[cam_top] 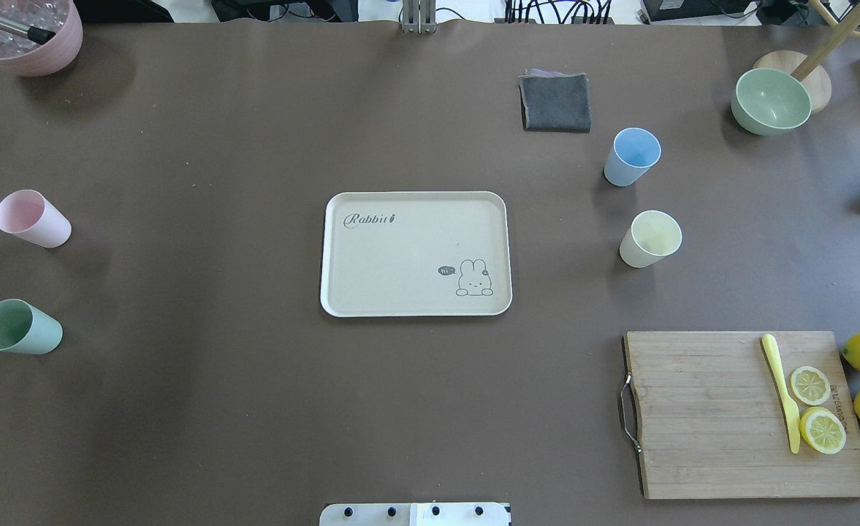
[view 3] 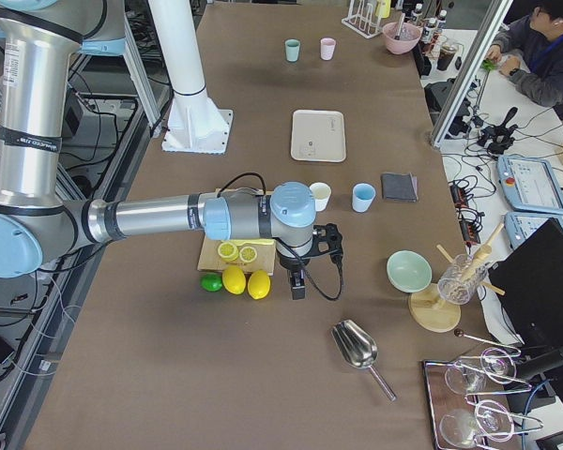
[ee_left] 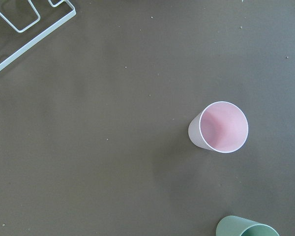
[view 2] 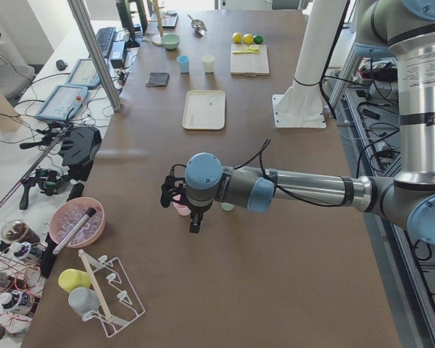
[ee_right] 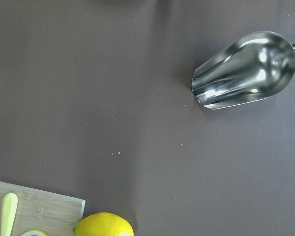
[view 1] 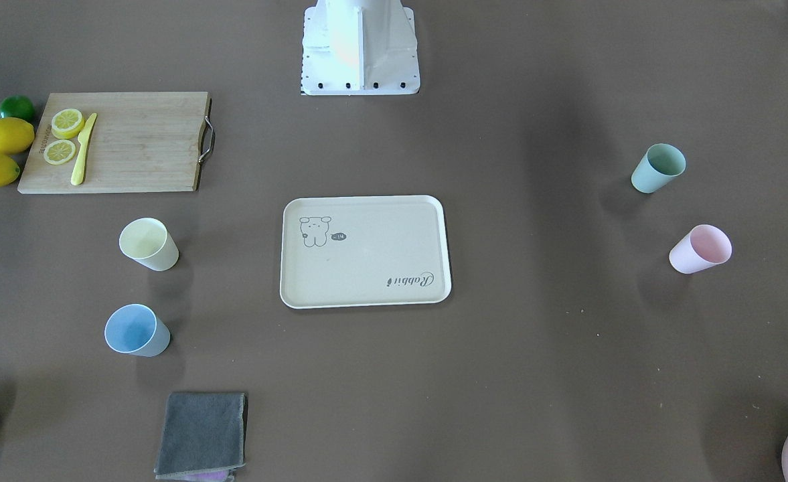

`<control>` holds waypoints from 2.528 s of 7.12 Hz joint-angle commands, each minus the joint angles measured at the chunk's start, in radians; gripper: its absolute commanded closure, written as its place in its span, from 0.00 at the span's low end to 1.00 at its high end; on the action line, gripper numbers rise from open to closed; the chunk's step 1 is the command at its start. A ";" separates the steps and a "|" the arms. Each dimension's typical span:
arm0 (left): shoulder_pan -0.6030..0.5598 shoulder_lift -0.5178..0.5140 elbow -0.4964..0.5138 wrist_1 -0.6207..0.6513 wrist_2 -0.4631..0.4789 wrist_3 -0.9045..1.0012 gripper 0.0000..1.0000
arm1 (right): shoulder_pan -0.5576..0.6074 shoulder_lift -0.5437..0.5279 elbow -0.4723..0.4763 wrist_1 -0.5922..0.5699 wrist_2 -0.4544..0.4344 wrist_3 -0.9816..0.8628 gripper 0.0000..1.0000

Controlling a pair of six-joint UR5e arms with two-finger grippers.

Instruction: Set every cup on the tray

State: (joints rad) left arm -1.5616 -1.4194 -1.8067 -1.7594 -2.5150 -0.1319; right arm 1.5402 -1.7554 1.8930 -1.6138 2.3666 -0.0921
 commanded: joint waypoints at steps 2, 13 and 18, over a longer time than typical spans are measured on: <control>0.000 0.005 -0.012 -0.011 -0.001 0.000 0.02 | -0.003 0.004 0.001 0.000 0.000 0.003 0.00; 0.118 -0.025 0.115 -0.743 0.018 -0.460 0.02 | -0.118 -0.052 0.000 0.629 -0.004 0.565 0.00; 0.453 0.123 0.018 -0.781 0.332 -0.604 0.02 | -0.461 0.042 0.129 0.421 -0.312 0.885 0.00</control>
State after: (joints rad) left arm -1.1885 -1.3173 -1.7789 -2.5396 -2.2625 -0.7154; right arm 1.1305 -1.7595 1.9933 -1.0799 2.1072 0.7774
